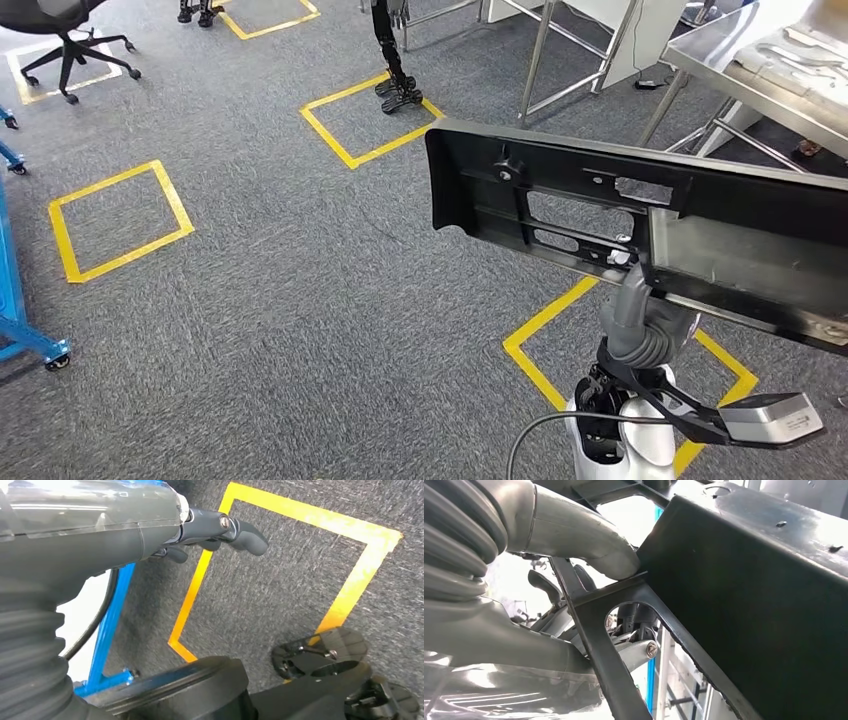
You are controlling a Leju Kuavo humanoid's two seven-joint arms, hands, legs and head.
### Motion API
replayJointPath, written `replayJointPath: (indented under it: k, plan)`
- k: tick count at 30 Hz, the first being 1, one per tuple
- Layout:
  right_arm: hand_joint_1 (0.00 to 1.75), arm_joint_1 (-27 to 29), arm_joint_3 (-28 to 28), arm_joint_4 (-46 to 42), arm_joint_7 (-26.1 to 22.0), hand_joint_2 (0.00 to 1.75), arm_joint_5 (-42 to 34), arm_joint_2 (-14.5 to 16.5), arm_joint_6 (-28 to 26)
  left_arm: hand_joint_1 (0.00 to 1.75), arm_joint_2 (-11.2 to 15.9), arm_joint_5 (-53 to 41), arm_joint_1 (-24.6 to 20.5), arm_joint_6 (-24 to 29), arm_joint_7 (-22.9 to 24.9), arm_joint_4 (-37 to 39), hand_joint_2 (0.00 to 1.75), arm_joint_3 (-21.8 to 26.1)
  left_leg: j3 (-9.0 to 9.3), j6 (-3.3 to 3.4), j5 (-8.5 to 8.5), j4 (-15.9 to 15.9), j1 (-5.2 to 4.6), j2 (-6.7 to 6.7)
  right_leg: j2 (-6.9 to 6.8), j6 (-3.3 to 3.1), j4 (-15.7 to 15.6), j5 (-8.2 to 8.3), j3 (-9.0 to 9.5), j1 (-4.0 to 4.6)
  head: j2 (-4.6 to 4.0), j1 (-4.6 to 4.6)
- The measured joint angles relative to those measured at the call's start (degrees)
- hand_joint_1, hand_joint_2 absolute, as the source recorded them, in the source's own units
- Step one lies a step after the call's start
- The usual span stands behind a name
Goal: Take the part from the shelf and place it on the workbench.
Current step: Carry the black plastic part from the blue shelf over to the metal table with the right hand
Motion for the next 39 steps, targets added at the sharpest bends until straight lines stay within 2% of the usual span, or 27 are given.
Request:
replayJointPath:
  k: [1,2,3,5,7,8,9,10,12,14,16,18,20,22,23,24,25,27,29,31,32,33,34,36,37,38,39]
  plan:
    - [1.75,0.05,-0.01,-0.02,-0.03,1.75,-0.01,-0.07,-0.03,0.0,-0.04,-0.05,-0.14,-0.04,-0.03,-0.01,1.75,0.02,0.1,0.36,0.18,-0.15,0.0,0.64,0.41,0.39,-0.03,0.07,-0.17,-0.17,0.0,0.0]
    - [1.75,0.1,-0.02,-0.05,-0.1,1.75,-0.03,-0.15,-0.09,0.0,-0.05,-0.16,-0.25,-0.09,-0.03,-0.01,1.75,0.02,0.25,0.74,0.36,-0.42,0.05,1.36,-0.3,0.71,0.42,-0.21,-0.43,-0.15,0.0,0.01]
    - [1.75,0.11,-0.02,-0.09,-0.17,1.75,-0.04,-0.24,-0.15,0.0,-0.07,-0.26,-0.28,-0.14,-0.03,-0.01,1.75,0.02,0.41,1.05,0.52,-0.71,0.14,2.17,-1.84,0.97,1.83,-1.1,-1.14,-0.03,0.0,0.01]
    - [1.75,0.21,-0.02,-0.16,-0.29,1.75,-0.07,-0.34,-0.23,0.0,-0.03,-0.45,-0.11,-0.25,-0.01,-0.01,1.75,0.02,0.58,1.42,0.55,-1.01,0.09,3.88,-6.02,1.36,8.24,-4.44,-4.38,0.16,0.0,0.02]
    - [1.75,0.48,-0.02,-0.15,-0.3,1.75,-0.07,-0.42,-0.23,0.0,0.04,-0.52,0.07,-0.35,0.04,-0.01,1.75,0.03,0.59,1.52,0.36,-1.0,-0.09,5.62,-7.68,1.67,15.48,-7.11,-8.2,-0.05,0.0,0.02]
    - [1.75,0.62,-0.02,-0.14,-0.3,1.75,-0.07,-0.47,-0.23,0.0,0.08,-0.54,0.1,-0.4,0.08,-0.01,1.75,0.03,0.65,1.49,0.24,-1.0,-0.14,6.46,-7.91,1.74,16.67,-6.99,-8.84,-0.13,0.0,0.02]
    - [1.75,0.7,-0.02,-0.14,-0.3,1.75,-0.08,-0.51,-0.23,0.0,0.1,-0.55,0.09,-0.46,0.13,-0.01,1.75,0.03,0.77,1.44,0.1,-1.0,-0.16,7.26,-8.13,1.73,15.4,-5.79,-8.17,-0.16,0.0,0.02]
    - [1.75,0.72,-0.02,-0.15,-0.3,1.75,-0.08,-0.54,-0.23,0.0,0.1,-0.57,0.09,-0.5,0.18,-0.01,1.75,0.03,0.99,1.33,-0.06,-0.99,-0.18,7.98,-8.66,1.6,11.8,-3.84,-6.2,-0.12,0.0,0.03]
    - [1.75,0.6,-0.02,-0.16,-0.29,1.75,-0.09,-0.55,-0.24,0.0,0.1,-0.57,0.09,-0.54,0.24,-0.01,1.75,0.03,1.48,0.93,-0.46,-0.98,-0.35,9.17,-10.97,0.95,3.2,-0.84,-1.48,0.34,0.0,0.03]
    - [1.75,0.46,-0.03,-0.19,-0.31,1.75,-0.09,-0.57,-0.25,0.0,0.11,-0.56,0.07,-0.54,0.26,-0.01,1.75,0.03,1.82,0.34,-0.83,-0.99,-0.54,10.11,-12.04,0.14,-0.4,-0.32,0.44,0.88,0.0,0.02]
    - [1.75,0.48,-0.04,-0.33,-0.32,1.75,-0.09,-0.6,-0.25,0.0,0.09,-0.56,-0.07,-0.54,0.27,-0.01,1.75,0.03,2.26,-0.36,-1.12,-1.14,-0.57,11.0,-10.7,-0.52,-0.55,-0.31,0.45,0.91,0.0,0.01]
    - [1.75,0.44,-0.05,-0.54,-0.32,1.75,-0.1,-0.62,-0.25,0.0,0.09,-0.59,-0.19,-0.52,0.26,-0.02,1.75,0.03,2.14,-1.0,-2.36,0.23,-0.44,9.5,-9.39,-1.12,-1.05,-0.1,0.83,0.55,0.0,0.02]
    - [1.75,0.27,-0.01,-0.63,-0.31,1.75,-0.12,-0.61,-0.25,0.0,0.11,-0.59,-0.12,-0.49,0.23,-0.02,1.75,0.05,-0.43,-1.36,-5.63,6.18,-0.22,6.46,-8.22,-1.58,-1.29,-0.01,1.1,0.35,0.0,0.02]
    - [1.75,0.23,0.03,-0.62,-0.26,1.75,-0.09,-0.6,-0.25,0.0,0.17,-0.69,-0.2,-0.46,0.27,-0.02,1.75,0.07,-4.4,-1.51,-8.63,14.02,-0.13,5.25,-6.9,-1.83,-1.15,-0.11,1.11,0.45,0.0,0.01]
    - [1.75,0.25,0.02,-0.62,-0.25,1.75,-0.06,-0.6,-0.24,0.0,0.22,-0.77,-0.27,-0.46,0.31,-0.02,1.75,0.08,-5.55,-1.51,-8.67,15.89,-0.13,5.13,-6.1,-1.87,-1.04,-0.17,1.15,0.52,0.0,0.01]
    - [1.75,0.26,0.01,-0.62,-0.24,1.75,-0.03,-0.6,-0.22,0.0,0.27,-0.86,-0.32,-0.45,0.35,-0.02,1.75,0.09,-5.66,-1.42,-7.5,15.51,-0.13,5.07,-5.23,-1.88,-0.92,-0.25,1.24,0.57,0.0,0.01]
    - [1.75,0.26,0.01,-0.63,-0.24,1.75,-0.01,-0.6,-0.21,0.0,0.32,-0.93,-0.3,-0.43,0.39,-0.01,1.75,0.1,-4.67,-1.23,-5.27,12.72,-0.13,4.76,-4.32,-1.85,-0.81,-0.36,1.38,0.6,0.0,0.01]
    - [1.75,0.25,0.0,-0.64,-0.24,1.75,0.0,-0.6,-0.2,0.0,0.5,-0.98,-0.07,-0.4,0.43,0.02,1.75,0.12,-1.59,-0.62,-0.93,4.59,-0.06,2.01,-2.69,-1.61,-0.57,-0.55,1.47,0.54,0.0,0.01]
    - [1.75,0.22,0.01,-0.64,-0.17,1.75,-0.01,-0.6,-0.18,0.0,0.67,-1.02,0.13,-0.34,0.5,0.05,1.75,0.12,0.13,-0.24,0.4,0.0,-0.08,-0.47,-1.34,-1.0,-0.33,-0.5,0.95,0.23,0.0,0.02]
    - [1.75,0.21,-0.01,-0.69,-0.03,1.75,-0.02,-0.6,-0.17,0.0,0.68,-1.05,-0.03,-0.28,0.55,0.06,1.75,0.12,0.49,-0.03,0.22,-0.72,-0.16,-0.03,0.0,-0.13,-0.38,-0.26,0.44,-0.05,0.0,0.02]
    - [1.75,0.22,-0.03,-0.79,0.04,1.75,-0.02,-0.6,-0.16,0.0,0.61,-1.1,-0.15,-0.27,0.56,0.06,1.75,0.13,0.69,0.19,0.35,-1.04,-0.07,0.64,0.06,0.21,-0.29,-0.32,0.37,-0.07,0.0,0.02]
    - [1.75,0.12,-0.04,-0.92,0.07,1.75,-0.03,-0.6,-0.16,0.0,0.55,-1.19,-0.21,-0.25,0.59,0.06,1.75,0.13,0.94,0.48,0.49,-1.42,0.1,1.42,-0.9,0.46,0.5,-0.86,-0.02,0.06,0.0,0.02]
    - [1.75,-0.07,-0.04,-1.03,0.11,1.75,-0.03,-0.6,-0.16,0.0,0.5,-1.32,-0.2,-0.22,0.64,0.06,1.75,0.14,1.17,0.74,0.6,-1.8,0.27,2.3,-2.59,0.69,2.47,-2.01,-0.99,0.22,0.0,0.03]
    - [1.75,-0.38,-0.04,-1.1,0.18,1.75,-0.05,-0.61,-0.15,0.0,0.5,-1.53,-0.01,-0.13,0.77,0.06,1.75,0.15,1.36,1.03,0.55,-2.04,0.26,4.09,-6.47,1.09,9.63,-5.52,-4.7,0.22,0.0,0.03]
    - [1.75,-0.43,-0.04,-1.06,0.22,1.75,-0.05,-0.62,-0.15,0.0,0.54,-1.6,0.07,-0.09,0.82,0.06,1.75,0.15,1.37,1.03,0.43,-2.01,0.22,4.98,-7.38,1.34,13.35,-6.87,-6.71,0.06,0.0,0.03]
    - [1.75,-0.39,-0.04,-1.02,0.25,1.75,-0.06,-0.64,-0.14,0.0,0.58,-1.63,0.1,-0.06,0.86,0.06,1.75,0.16,1.41,0.99,0.3,-1.98,0.19,5.83,-7.78,1.54,15.57,-7.25,-7.95,-0.13,0.0,0.03]
    - [1.75,-0.37,-0.04,-0.99,0.26,1.75,-0.07,-0.66,-0.14,0.0,0.62,-1.65,0.1,-0.04,0.9,0.06,1.75,0.16,1.52,0.9,0.14,-1.93,0.19,6.64,-8.01,1.7,15.63,-6.54,-8.05,-0.31,0.0,0.03]
